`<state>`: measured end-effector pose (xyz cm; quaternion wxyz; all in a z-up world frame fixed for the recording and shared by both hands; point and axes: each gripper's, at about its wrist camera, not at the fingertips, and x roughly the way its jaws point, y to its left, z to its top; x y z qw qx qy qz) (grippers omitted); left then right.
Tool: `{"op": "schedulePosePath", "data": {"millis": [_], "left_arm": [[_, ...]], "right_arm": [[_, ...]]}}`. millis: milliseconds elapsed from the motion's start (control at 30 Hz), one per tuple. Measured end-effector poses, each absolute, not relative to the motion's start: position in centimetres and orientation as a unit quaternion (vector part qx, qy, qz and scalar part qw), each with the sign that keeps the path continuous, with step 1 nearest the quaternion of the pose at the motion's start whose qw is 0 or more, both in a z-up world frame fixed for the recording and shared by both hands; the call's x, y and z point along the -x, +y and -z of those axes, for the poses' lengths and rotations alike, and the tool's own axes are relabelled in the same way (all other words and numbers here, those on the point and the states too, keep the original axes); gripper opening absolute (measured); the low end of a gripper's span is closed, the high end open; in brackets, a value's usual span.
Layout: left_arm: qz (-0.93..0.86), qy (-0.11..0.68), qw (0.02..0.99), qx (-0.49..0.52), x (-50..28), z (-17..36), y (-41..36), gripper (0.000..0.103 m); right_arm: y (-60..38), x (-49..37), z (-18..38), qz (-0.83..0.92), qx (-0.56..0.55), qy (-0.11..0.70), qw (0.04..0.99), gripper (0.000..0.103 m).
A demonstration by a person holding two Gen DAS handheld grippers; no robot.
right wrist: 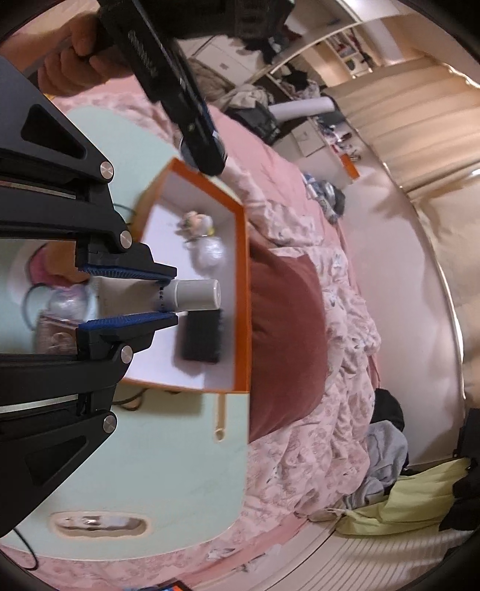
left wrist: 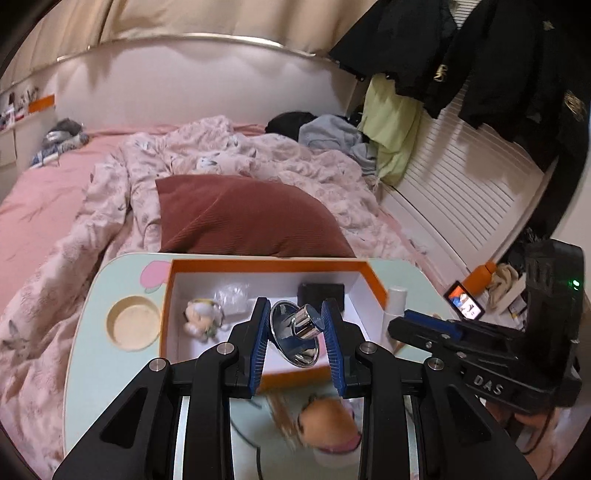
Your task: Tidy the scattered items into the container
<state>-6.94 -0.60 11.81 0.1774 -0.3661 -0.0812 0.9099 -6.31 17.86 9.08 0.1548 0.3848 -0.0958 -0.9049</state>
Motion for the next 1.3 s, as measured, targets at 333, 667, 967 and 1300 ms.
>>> {"op": "schedulePosePath", "data": {"millis": [333, 667, 967, 1300], "left_arm": [[-0.861, -0.165, 0.189, 0.442, 12.8, -7.8, -1.3, 0.042], [-0.872, -0.153, 0.149, 0.440, 11.6, -6.5, -3.8, 0.070], [-0.885, -0.107, 0.146, 0.429, 9.3, -5.5, -3.2, 0.070], [-0.921, -0.058, 0.115, 0.367, 6.0, -8.3, -2.7, 0.070]], "right_arm": [[18.4, 10.0, -8.9, 0.902, -0.385, -0.132, 0.146, 0.004], [20.0, 8.9, -5.4, 0.867, -0.448, -0.144, 0.166, 0.010], [20.6, 10.4, -4.4, 0.871, -0.452, -0.127, 0.142, 0.010], [18.2, 4.2, -7.9, 0.919, -0.373, -0.055, 0.115, 0.054]]}}
